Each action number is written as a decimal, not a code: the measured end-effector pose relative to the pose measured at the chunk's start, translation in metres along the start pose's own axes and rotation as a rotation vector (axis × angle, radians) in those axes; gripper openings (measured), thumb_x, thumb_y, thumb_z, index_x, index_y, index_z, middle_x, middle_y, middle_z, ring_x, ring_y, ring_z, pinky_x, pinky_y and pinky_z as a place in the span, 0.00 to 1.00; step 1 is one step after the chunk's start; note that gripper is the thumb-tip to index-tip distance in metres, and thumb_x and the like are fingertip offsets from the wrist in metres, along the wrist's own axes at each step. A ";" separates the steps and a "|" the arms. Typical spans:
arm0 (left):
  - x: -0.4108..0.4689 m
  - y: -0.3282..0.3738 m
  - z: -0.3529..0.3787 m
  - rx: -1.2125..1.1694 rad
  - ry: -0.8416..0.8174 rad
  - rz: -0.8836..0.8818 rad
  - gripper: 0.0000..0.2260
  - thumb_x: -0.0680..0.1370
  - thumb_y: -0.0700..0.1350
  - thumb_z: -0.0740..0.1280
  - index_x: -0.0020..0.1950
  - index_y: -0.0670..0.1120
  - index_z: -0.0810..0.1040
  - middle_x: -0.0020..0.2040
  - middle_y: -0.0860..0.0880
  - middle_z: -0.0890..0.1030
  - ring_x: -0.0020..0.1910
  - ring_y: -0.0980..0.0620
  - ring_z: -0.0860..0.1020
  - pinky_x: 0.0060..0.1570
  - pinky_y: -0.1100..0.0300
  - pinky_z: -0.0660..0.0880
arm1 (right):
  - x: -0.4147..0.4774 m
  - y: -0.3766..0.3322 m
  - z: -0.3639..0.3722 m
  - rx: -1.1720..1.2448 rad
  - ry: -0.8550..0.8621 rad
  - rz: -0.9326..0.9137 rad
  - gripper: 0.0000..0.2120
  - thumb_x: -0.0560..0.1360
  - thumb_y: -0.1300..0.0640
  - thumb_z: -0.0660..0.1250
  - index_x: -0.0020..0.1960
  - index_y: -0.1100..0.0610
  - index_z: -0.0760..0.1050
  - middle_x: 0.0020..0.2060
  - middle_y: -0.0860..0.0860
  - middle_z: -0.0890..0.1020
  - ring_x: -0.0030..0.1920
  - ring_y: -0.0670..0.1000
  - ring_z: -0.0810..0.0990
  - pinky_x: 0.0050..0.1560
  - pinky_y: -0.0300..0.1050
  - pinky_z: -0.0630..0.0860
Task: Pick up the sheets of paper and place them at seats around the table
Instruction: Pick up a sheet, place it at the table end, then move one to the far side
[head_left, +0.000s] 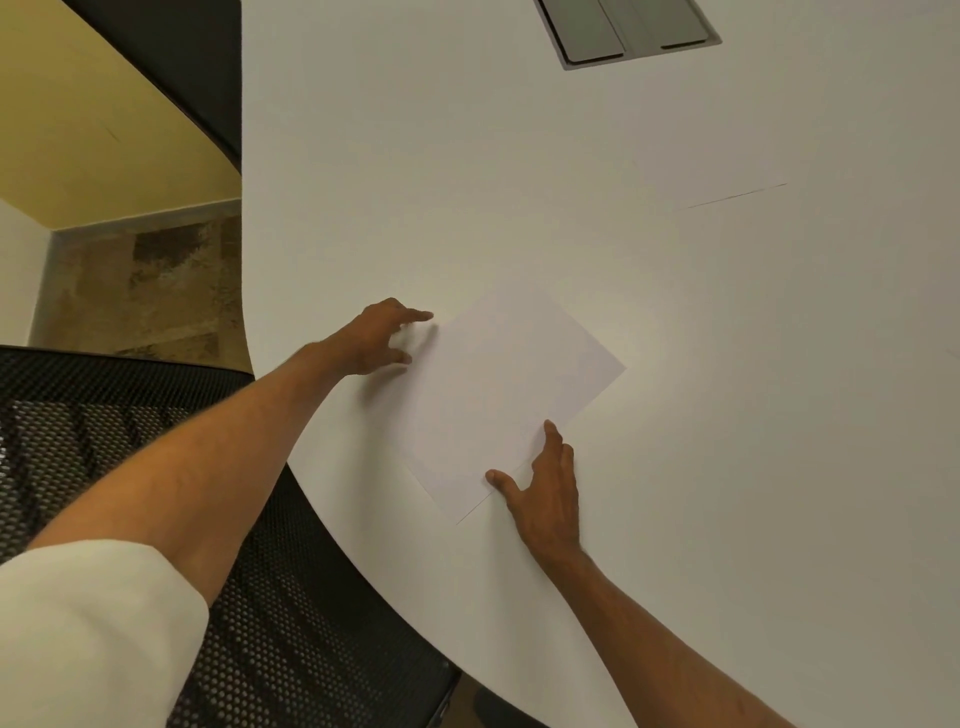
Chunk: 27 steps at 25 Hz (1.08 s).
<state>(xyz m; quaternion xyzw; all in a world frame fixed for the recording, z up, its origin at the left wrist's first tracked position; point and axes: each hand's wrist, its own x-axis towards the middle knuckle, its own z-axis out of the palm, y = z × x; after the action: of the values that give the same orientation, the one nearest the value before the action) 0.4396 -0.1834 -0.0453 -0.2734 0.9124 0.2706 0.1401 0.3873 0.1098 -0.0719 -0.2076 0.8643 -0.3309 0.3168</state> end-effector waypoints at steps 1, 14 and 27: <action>-0.001 0.000 0.000 -0.027 0.062 -0.006 0.28 0.75 0.42 0.71 0.73 0.48 0.67 0.65 0.41 0.71 0.63 0.41 0.71 0.63 0.52 0.67 | 0.000 0.001 -0.002 0.031 -0.001 0.001 0.43 0.73 0.49 0.71 0.78 0.55 0.48 0.75 0.52 0.60 0.75 0.52 0.60 0.72 0.48 0.63; 0.041 0.141 0.024 -0.033 0.385 -0.158 0.21 0.78 0.51 0.64 0.68 0.44 0.69 0.71 0.43 0.66 0.70 0.43 0.66 0.66 0.52 0.64 | 0.088 0.010 -0.143 -0.474 0.257 -0.258 0.28 0.76 0.40 0.63 0.68 0.57 0.69 0.64 0.53 0.72 0.67 0.54 0.70 0.61 0.50 0.71; 0.187 0.374 0.039 -0.200 0.519 -0.378 0.21 0.79 0.51 0.62 0.69 0.43 0.67 0.74 0.44 0.64 0.73 0.45 0.63 0.72 0.51 0.59 | 0.277 0.033 -0.369 -0.688 0.242 -0.411 0.32 0.78 0.38 0.54 0.75 0.55 0.58 0.76 0.53 0.59 0.77 0.50 0.54 0.71 0.46 0.60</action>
<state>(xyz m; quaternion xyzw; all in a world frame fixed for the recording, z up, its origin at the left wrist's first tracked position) 0.0773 0.0228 0.0034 -0.5099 0.8197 0.2494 -0.0767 -0.0685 0.1374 0.0056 -0.4290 0.8961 -0.1011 0.0525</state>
